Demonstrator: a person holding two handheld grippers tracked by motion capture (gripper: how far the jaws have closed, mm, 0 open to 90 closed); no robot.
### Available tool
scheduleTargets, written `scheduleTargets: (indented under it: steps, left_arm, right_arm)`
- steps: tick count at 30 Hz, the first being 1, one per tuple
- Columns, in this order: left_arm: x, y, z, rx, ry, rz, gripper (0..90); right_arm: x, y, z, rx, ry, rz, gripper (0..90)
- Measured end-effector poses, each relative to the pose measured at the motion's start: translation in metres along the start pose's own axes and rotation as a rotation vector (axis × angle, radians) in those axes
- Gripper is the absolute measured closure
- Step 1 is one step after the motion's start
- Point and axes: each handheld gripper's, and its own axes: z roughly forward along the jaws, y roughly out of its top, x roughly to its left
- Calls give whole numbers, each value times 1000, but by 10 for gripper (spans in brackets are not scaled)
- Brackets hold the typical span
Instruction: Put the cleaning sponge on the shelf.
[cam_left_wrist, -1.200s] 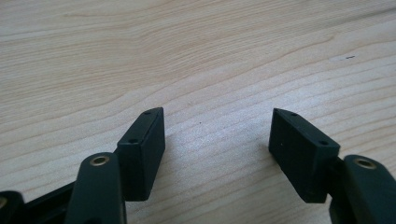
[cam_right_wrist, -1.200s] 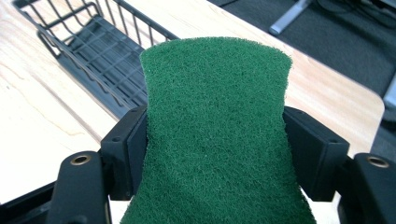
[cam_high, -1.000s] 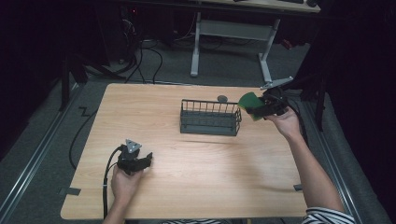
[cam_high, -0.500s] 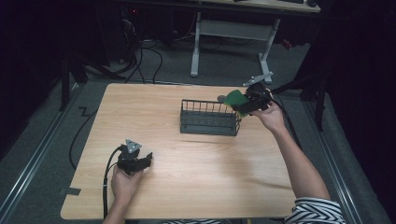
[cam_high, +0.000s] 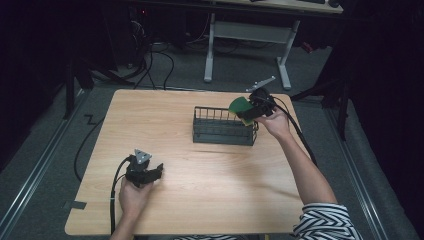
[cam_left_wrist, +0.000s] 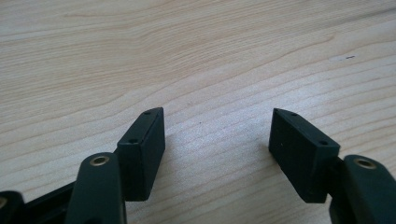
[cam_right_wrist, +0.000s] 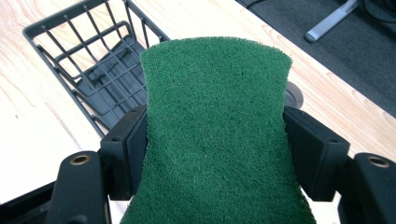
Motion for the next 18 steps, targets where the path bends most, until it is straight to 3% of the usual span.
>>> scheduleTargets:
  steps: [18]
  left_arm:
    - [0, 0, 0, 2, -1, 0, 367]
  right_arm:
    - [5, 4, 19, 12, -23, 13, 295]
